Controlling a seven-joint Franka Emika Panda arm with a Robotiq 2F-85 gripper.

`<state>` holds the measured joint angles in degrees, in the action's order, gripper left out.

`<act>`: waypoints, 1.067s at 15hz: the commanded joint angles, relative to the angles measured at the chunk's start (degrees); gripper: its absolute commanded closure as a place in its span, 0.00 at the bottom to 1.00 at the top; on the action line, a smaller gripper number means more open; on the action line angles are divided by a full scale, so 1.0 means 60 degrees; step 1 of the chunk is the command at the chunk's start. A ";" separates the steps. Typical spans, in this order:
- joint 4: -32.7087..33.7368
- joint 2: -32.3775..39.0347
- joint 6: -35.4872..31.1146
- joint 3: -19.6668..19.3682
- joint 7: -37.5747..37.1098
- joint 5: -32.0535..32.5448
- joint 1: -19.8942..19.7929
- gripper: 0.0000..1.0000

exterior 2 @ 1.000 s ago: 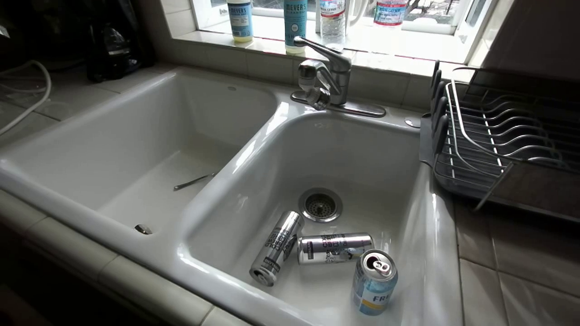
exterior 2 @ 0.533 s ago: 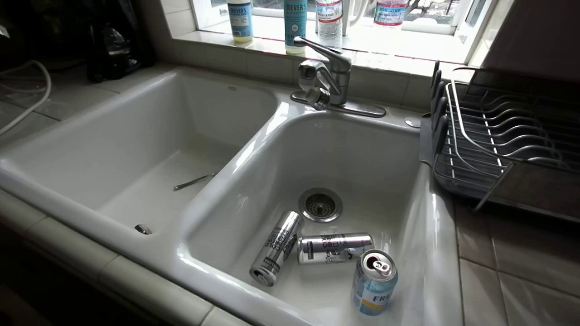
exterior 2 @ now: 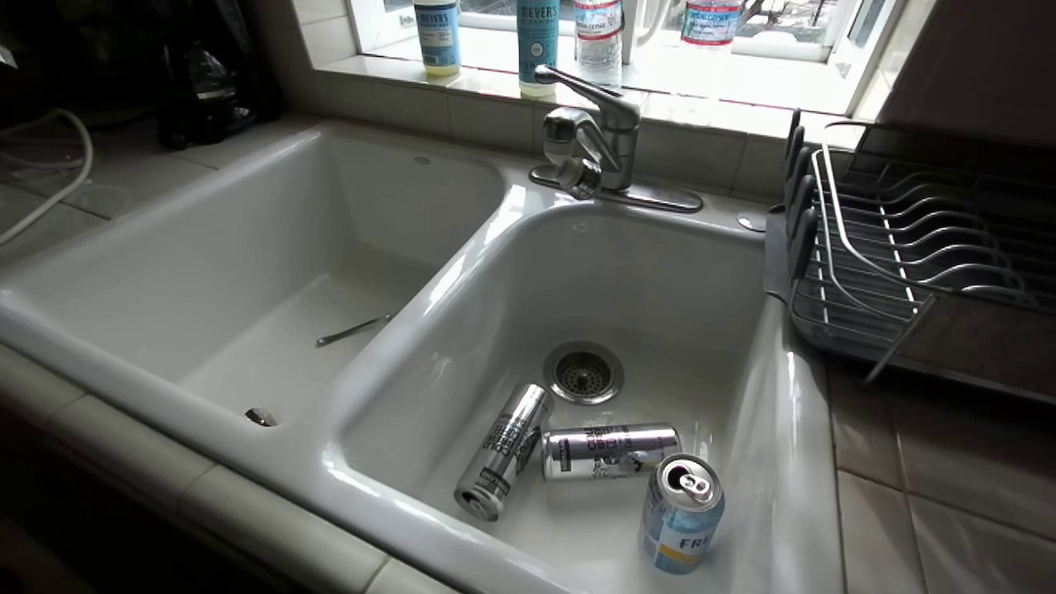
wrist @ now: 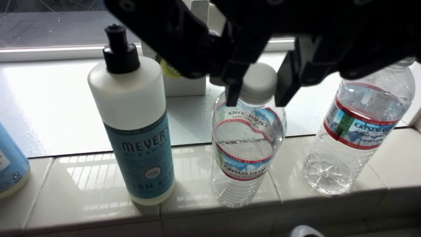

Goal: Pick up the water bottle from the left side of the counter and put it on the right side of the windowsill.

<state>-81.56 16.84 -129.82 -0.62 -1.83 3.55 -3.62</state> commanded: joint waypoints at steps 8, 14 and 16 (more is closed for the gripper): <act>0.0507 0.0340 0.0316 -0.0162 -0.0157 -0.0006 0.0135 0.92; 0.0941 0.0556 0.0380 -0.0150 -0.0190 -0.0033 0.0156 0.92; 0.1042 0.0648 0.0387 -0.0157 -0.0190 0.0010 0.0185 0.92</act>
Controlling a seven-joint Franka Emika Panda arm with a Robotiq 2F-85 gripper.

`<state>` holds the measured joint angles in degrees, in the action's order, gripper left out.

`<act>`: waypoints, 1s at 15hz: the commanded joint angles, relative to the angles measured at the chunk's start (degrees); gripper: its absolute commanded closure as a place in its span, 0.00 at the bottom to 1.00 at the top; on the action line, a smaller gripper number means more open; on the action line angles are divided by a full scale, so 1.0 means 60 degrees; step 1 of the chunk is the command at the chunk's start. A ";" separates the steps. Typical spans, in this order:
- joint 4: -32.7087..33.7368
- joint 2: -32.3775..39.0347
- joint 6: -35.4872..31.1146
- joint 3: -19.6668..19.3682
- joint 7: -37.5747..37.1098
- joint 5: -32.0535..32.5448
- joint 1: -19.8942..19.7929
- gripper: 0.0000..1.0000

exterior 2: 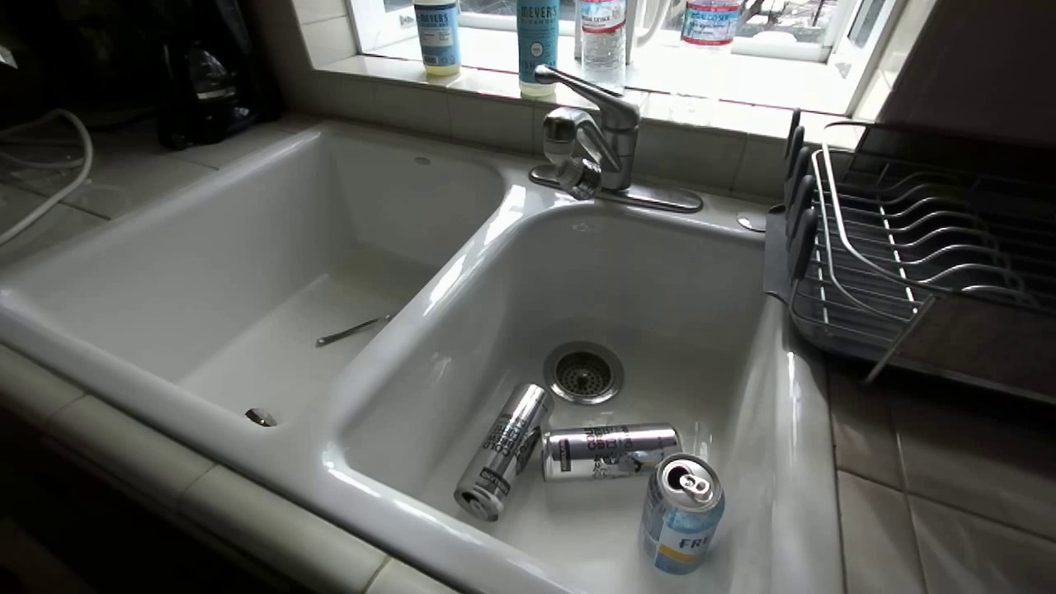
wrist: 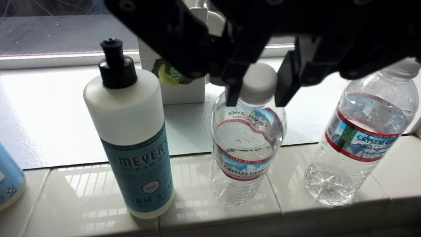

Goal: Pick up the water bottle from the left side of the counter and put it on the right side of the windowsill.

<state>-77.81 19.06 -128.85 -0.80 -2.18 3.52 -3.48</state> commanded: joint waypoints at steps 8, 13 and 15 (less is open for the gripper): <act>0.0710 0.0535 0.0234 -0.0141 -0.0140 0.0026 0.0210 0.42; 0.0743 0.0567 0.0195 -0.0050 -0.0181 0.0089 0.0146 0.08; 0.0747 0.0567 0.0192 -0.0055 -0.0195 0.0096 0.0146 0.00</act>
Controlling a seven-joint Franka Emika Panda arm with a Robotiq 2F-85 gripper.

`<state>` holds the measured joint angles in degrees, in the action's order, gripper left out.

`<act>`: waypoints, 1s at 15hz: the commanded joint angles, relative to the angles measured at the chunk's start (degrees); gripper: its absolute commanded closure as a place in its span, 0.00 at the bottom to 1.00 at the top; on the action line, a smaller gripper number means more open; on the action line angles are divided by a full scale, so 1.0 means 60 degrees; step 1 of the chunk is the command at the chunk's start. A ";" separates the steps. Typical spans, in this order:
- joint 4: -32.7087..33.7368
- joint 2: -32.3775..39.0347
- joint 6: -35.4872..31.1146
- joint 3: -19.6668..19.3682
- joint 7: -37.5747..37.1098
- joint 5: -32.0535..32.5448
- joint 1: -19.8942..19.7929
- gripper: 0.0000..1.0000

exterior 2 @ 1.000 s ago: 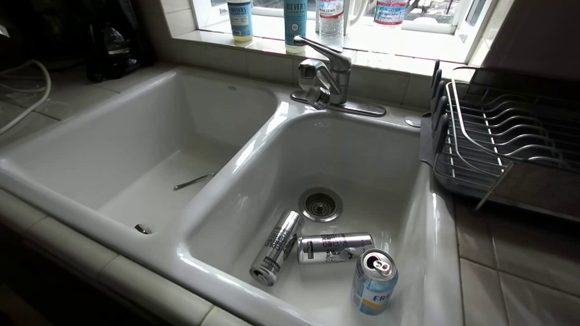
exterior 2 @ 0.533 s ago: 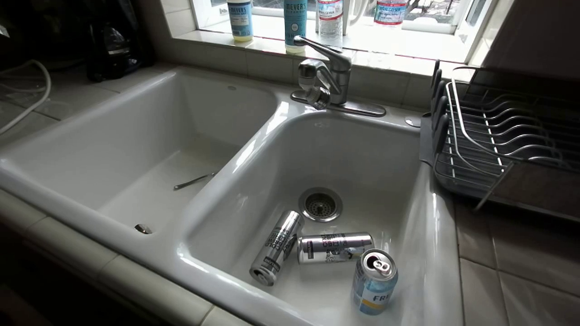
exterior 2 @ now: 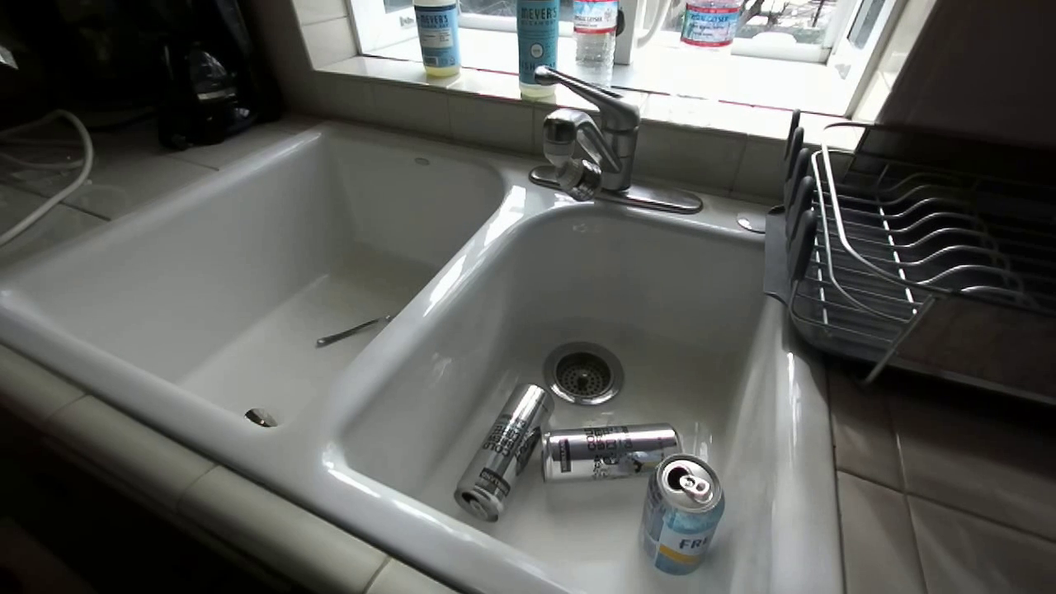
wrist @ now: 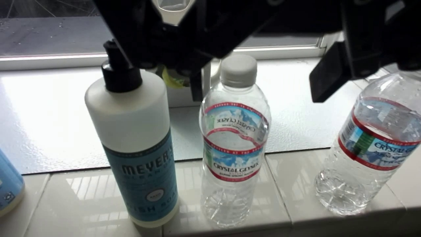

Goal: Pick up the water bottle from the left side of the counter and put it on the right side of the windowsill.

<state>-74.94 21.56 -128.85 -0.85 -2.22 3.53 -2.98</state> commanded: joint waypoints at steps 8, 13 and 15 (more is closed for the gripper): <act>-0.0500 -0.0849 0.0348 -0.0029 -0.0059 -0.0237 -0.0210 0.00; -0.1578 -0.2370 0.1167 0.0074 0.1620 -0.0803 -0.0846 0.00; -0.2100 -0.3066 0.1511 0.0055 0.3028 -0.1246 -0.1111 0.00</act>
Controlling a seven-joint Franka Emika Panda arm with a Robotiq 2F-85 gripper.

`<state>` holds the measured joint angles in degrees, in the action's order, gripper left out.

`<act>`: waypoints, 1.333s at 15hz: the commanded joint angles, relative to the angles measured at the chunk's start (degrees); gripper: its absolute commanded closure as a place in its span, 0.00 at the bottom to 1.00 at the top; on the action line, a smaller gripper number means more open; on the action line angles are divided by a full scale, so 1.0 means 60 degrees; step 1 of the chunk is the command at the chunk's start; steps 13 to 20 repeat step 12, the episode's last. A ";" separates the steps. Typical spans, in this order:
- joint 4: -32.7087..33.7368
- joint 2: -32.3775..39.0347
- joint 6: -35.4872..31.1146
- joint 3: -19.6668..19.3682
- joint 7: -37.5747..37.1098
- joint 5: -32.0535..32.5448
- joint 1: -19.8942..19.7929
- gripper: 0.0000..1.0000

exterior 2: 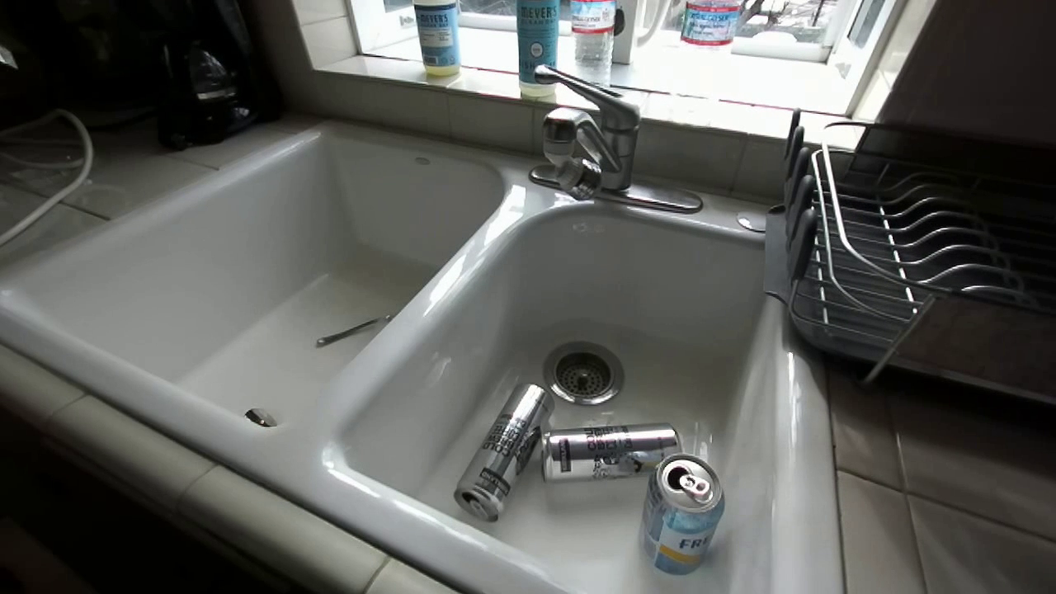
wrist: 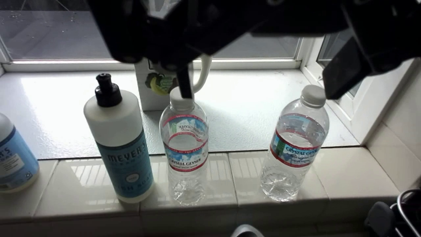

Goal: Pick up the water bottle from the left side of the counter and put it on the right side of the windowsill.

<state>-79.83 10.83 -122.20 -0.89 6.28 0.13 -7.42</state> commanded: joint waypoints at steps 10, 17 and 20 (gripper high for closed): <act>-0.1669 -0.2241 0.0369 -0.0687 0.5049 -0.2702 -0.0270 0.00; -0.1667 -0.2159 0.0370 -0.0666 0.5029 -0.2700 -0.0227 0.00; -0.1667 -0.2159 0.0370 -0.0666 0.5029 -0.2700 -0.0227 0.00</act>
